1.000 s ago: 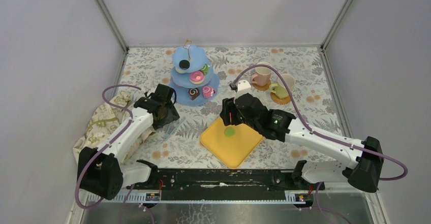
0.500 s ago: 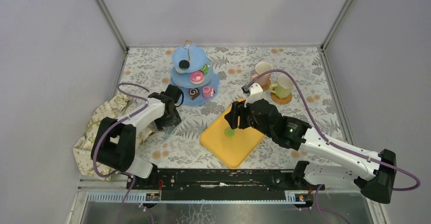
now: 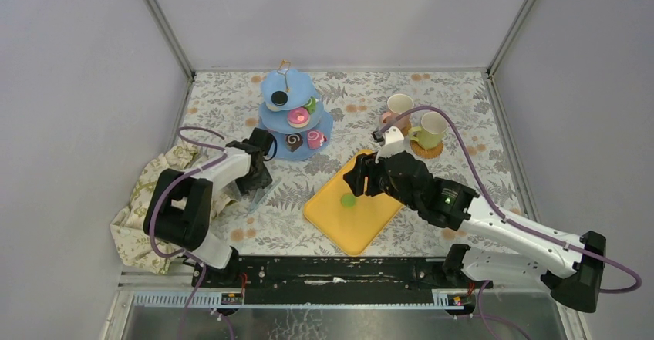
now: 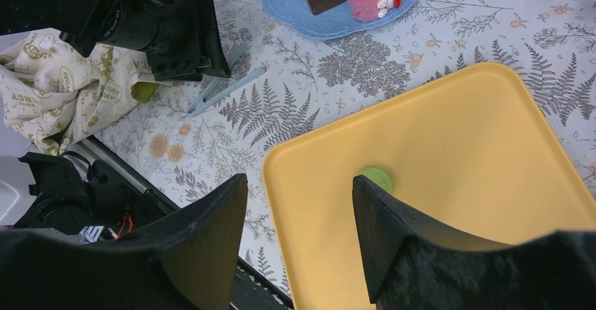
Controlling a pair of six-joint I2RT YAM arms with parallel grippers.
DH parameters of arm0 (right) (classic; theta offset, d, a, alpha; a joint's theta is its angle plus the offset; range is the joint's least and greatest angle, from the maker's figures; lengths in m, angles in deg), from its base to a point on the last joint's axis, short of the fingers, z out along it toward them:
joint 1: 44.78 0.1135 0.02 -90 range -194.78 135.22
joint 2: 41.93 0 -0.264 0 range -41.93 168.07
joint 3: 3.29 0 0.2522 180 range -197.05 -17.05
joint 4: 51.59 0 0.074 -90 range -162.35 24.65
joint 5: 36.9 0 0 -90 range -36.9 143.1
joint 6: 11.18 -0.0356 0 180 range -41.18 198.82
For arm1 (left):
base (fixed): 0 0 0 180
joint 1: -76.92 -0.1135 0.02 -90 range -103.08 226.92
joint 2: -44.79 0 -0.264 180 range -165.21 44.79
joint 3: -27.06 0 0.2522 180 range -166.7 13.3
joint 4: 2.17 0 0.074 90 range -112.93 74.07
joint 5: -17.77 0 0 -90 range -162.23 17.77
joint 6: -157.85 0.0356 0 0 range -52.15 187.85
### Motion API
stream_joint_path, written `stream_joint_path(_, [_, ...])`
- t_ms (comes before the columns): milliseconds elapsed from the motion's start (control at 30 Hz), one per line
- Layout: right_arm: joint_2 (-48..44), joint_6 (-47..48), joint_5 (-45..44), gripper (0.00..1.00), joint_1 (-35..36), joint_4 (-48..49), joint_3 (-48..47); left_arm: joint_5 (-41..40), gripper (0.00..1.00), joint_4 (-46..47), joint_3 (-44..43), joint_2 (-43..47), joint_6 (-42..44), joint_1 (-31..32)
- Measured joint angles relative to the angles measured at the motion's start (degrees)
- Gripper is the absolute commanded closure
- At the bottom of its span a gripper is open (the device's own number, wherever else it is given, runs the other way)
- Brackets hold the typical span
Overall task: Serve the afternoon tea
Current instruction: Pick up the clamp from the center of the board.
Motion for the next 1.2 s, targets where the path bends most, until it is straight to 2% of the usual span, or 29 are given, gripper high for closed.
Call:
stream_joint_path(267, [-1.4,-0.1,-0.9,0.36,0.0,-0.6,0.1,0.9,0.6,5.2,3.3,2.4,-2.2,0.0])
stream_joint_path(500, [-2.4,-0.7,-1.1,0.37,0.0,-2.0,0.1,2.1,0.78,9.1,6.2,4.8,-3.4,0.0])
stream_joint_path(800, [-2.4,-0.9,-3.2,0.36,0.0,-2.1,2.1,3.1,0.97,11.4,8.4,6.9,-3.2,0.0])
stream_joint_path(900, [-2.4,1.1,-5.5,0.35,0.0,-1.2,3.7,3.5,1.0,11.9,9.0,7.7,-3.3,0.0])
stream_joint_path(1000, [-3.8,3.4,-9.0,0.36,0.0,4.4,7.8,4.2,1.0,12.4,10.0,8.9,-3.5,0.0])
stream_joint_path(1067, [-6.3,4.4,-11.1,0.31,0.0,8.8,11.6,4.6,1.0,12.3,10.6,9.7,-3.9,0.0])
stream_joint_path(1200, [-9.9,5.3,-15.1,0.37,0.0,14.1,14.4,6.1,1.0,11.8,11.1,10.6,-4.9,0.0])
